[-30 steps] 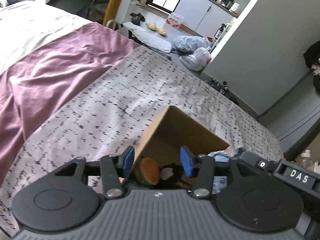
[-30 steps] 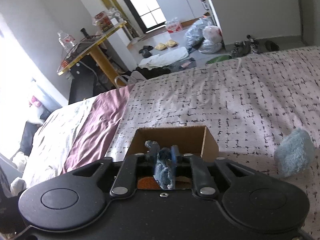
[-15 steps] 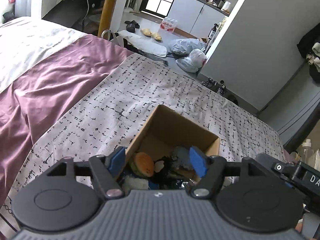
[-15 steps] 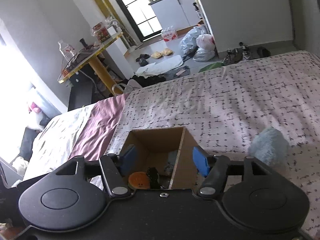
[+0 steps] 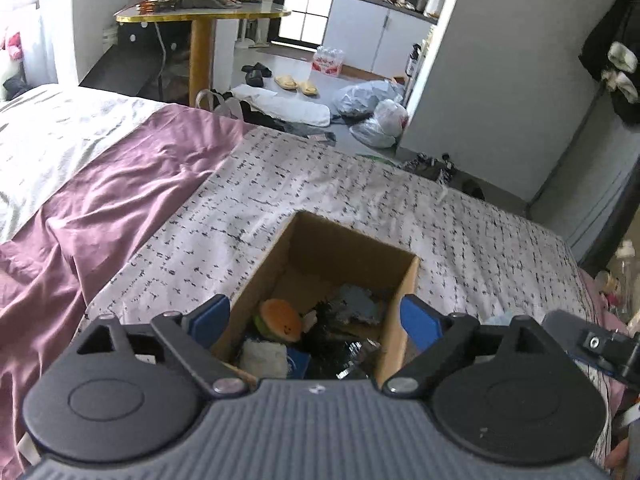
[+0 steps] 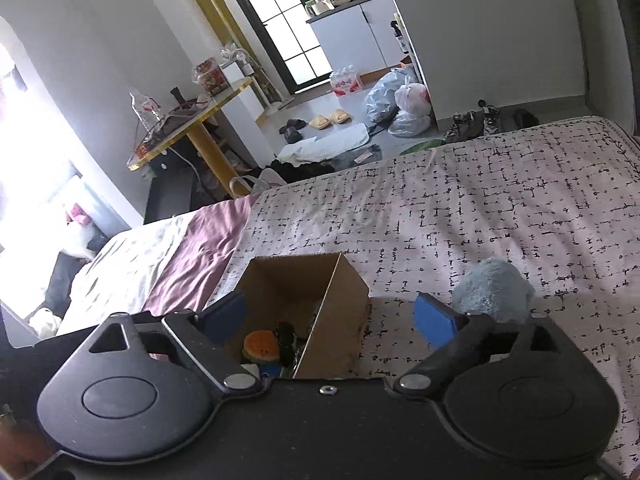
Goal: Organize soft objects
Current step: 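Move both open tools toward the large light-blue fluffy ball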
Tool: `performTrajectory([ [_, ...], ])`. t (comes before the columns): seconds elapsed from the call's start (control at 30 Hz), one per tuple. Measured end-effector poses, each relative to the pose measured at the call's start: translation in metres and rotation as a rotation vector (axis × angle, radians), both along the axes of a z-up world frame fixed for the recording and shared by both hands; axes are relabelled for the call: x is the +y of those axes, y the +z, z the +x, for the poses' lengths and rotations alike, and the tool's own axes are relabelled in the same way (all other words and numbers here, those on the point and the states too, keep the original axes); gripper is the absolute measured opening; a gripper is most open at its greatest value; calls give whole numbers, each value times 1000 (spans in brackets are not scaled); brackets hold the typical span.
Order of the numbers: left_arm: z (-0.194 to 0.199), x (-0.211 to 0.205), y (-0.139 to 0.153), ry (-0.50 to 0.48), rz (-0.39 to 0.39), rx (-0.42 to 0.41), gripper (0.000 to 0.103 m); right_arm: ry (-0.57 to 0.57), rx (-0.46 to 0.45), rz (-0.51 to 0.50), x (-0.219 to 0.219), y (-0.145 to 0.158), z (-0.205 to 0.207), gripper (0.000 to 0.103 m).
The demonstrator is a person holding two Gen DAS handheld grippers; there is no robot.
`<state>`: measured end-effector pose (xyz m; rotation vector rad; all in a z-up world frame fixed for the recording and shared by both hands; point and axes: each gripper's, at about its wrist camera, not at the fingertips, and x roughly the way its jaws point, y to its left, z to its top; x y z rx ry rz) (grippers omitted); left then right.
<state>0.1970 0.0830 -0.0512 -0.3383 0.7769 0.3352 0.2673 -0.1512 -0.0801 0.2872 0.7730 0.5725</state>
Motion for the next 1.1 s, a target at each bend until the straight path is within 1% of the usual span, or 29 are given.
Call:
performTrajectory([
  [0.17,-1,-17,0,-21,22,21,92,5,-2,9,-16,-1,-2,103],
  [0.23,-1,-24,0,-29,23,24,97,10,0,17,-23,-2,-2,103],
  [0.4,0,-41,2,-49,40,17,103,18,-5,42,-40,-5,-2,103],
  [0.6,2,-59,-1,-83,26,6,103,3,-11,61,-59,-8,-2,103],
  [0.7,3,-67,-2,-90,40,4,103,-8,-11,71,-69,-12,0,103],
  [0.93,8,-82,-9,-125,-7,-11,103,-30,2,89,-90,-22,5,103],
  [1.1,13,-92,-14,-141,-15,-7,103,-40,2,102,-101,-29,12,103],
])
